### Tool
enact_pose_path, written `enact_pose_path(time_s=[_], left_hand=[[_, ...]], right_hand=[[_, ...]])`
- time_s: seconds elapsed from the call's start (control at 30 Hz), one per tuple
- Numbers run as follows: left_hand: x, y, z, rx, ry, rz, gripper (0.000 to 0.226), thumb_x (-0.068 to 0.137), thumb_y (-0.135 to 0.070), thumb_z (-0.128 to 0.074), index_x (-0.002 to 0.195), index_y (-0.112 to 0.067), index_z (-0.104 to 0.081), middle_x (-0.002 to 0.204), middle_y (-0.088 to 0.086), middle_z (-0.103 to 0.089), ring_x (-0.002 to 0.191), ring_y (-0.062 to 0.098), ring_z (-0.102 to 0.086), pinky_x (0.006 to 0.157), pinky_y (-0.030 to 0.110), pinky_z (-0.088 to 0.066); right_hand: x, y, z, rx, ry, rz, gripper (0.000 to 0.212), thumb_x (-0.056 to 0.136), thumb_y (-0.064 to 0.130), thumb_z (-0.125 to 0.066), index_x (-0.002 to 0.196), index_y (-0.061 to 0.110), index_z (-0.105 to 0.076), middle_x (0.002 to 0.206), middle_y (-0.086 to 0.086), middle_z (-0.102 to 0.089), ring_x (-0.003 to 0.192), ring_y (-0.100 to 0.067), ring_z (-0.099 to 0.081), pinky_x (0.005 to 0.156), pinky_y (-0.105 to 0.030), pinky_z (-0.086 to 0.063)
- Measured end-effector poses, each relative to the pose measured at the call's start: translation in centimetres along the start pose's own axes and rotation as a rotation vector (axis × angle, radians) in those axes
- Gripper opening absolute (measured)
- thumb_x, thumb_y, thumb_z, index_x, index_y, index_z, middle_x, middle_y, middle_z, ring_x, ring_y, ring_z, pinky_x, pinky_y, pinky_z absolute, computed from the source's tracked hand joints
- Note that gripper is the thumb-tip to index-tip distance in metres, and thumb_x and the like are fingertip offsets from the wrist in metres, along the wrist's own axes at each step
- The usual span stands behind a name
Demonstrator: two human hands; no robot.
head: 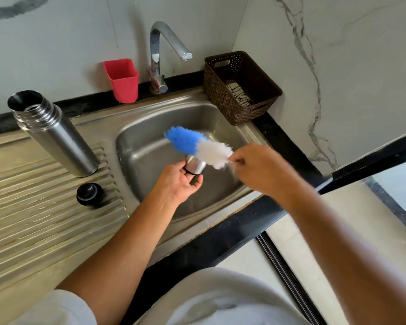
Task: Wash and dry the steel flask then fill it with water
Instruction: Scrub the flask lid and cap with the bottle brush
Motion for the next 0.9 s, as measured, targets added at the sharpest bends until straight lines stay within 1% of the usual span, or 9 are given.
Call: enact_pose_path(time_s=[0.1,0.23,0.3,0.4,0.53,0.6,0.7,0.77,0.9], left_hand=[[-0.5,2.0,-1.5,0.048,0.049,0.045,0.016,0.105,-0.015,-0.052,0.112,-0.014,-0.066,0.121,0.006,-0.073,0.115,0.02,-0.066,0.088,0.041,-0.048],[-0.2,-0.9,1.4,-0.023,-0.061,-0.029,0.016,0.107,-0.015,-0.048,0.111,-0.011,-0.063,0.129,0.005,-0.068,0.106,0.019,-0.065,0.096,0.041,-0.045],[-0.4,-1.3,1.2,0.003,-0.055,-0.05,0.016,0.108,-0.016,-0.047,0.107,-0.012,-0.063,0.126,0.003,-0.068,0.104,0.017,-0.063,0.101,0.04,-0.042],[-0.8,0.8,-1.6,0.212,0.037,-0.073,0.014,0.106,-0.015,-0.052,0.11,-0.014,-0.066,0.114,0.003,-0.072,0.105,0.017,-0.065,0.096,0.04,-0.045],[-0.6,-1.7,-0.7,0.515,-0.112,-0.399,0.014,0.106,-0.016,-0.057,0.095,-0.023,-0.063,0.102,-0.001,-0.069,0.105,0.019,-0.064,0.084,0.033,-0.05],[-0.9,-3.5,-0.1,0.665,-0.148,-0.583,0.011,0.105,-0.018,-0.06,0.096,-0.023,-0.064,0.097,-0.005,-0.07,0.096,0.013,-0.065,0.082,0.031,-0.05],[-2.3,-2.6,-3.0,1.086,-0.027,-0.823,0.012,0.104,-0.027,-0.06,0.109,-0.019,-0.067,0.1,-0.008,-0.074,0.096,0.011,-0.069,0.083,0.032,-0.054],[-2.8,-2.3,-3.2,1.217,-0.063,-0.892,0.015,0.103,-0.026,-0.059,0.113,-0.018,-0.066,0.101,-0.007,-0.074,0.097,0.015,-0.07,0.084,0.038,-0.056],[-2.4,-4.6,-0.5,1.23,-0.21,-0.887,0.017,0.102,-0.026,-0.059,0.115,-0.018,-0.066,0.104,-0.003,-0.075,0.099,0.02,-0.07,0.09,0.049,-0.057]], right_hand=[[1.6,0.7,-1.4,0.046,-0.037,-0.036,0.023,0.094,0.019,-0.05,0.102,0.023,-0.071,0.107,-0.001,-0.073,0.1,-0.03,-0.071,0.082,-0.04,-0.061],[0.8,-0.9,1.2,0.097,-0.022,-0.028,0.028,0.098,0.024,-0.053,0.115,0.028,-0.076,0.115,0.005,-0.073,0.104,-0.022,-0.07,0.091,-0.042,-0.059],[0.0,-0.9,0.6,0.056,0.003,-0.039,0.025,0.099,0.024,-0.053,0.108,0.027,-0.076,0.108,0.006,-0.073,0.097,-0.022,-0.071,0.086,-0.042,-0.06],[1.2,0.1,-1.0,0.003,-0.012,-0.053,0.018,0.091,0.019,-0.047,0.093,0.021,-0.066,0.101,-0.002,-0.072,0.096,-0.029,-0.07,0.08,-0.041,-0.06],[1.3,-0.2,1.1,-0.085,0.009,-0.059,0.04,0.093,0.023,-0.05,0.128,0.023,-0.068,0.125,-0.004,-0.07,0.11,-0.03,-0.068,0.091,-0.042,-0.059],[0.5,-0.1,1.6,-0.161,0.008,-0.039,0.038,0.096,0.023,-0.053,0.131,0.023,-0.067,0.124,-0.003,-0.069,0.109,-0.03,-0.068,0.091,-0.041,-0.059],[1.1,0.9,0.8,-0.282,-0.043,-0.007,0.037,0.098,0.021,-0.055,0.133,0.018,-0.064,0.124,-0.008,-0.068,0.111,-0.033,-0.067,0.083,-0.037,-0.056],[1.4,0.8,0.4,-0.265,-0.005,-0.048,0.037,0.097,0.017,-0.055,0.134,0.017,-0.063,0.123,-0.011,-0.067,0.11,-0.034,-0.067,0.079,-0.036,-0.052],[0.3,0.2,0.1,-0.296,0.035,-0.018,0.036,0.096,0.012,-0.053,0.127,0.018,-0.068,0.116,-0.011,-0.07,0.103,-0.035,-0.068,0.082,-0.041,-0.059]])
Point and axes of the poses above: each hand's wrist, its own x-axis towards the middle knuckle, its own z-axis out of the back of the hand, y = z × x, the point moved 8 cm from there along x, towards the middle knuckle
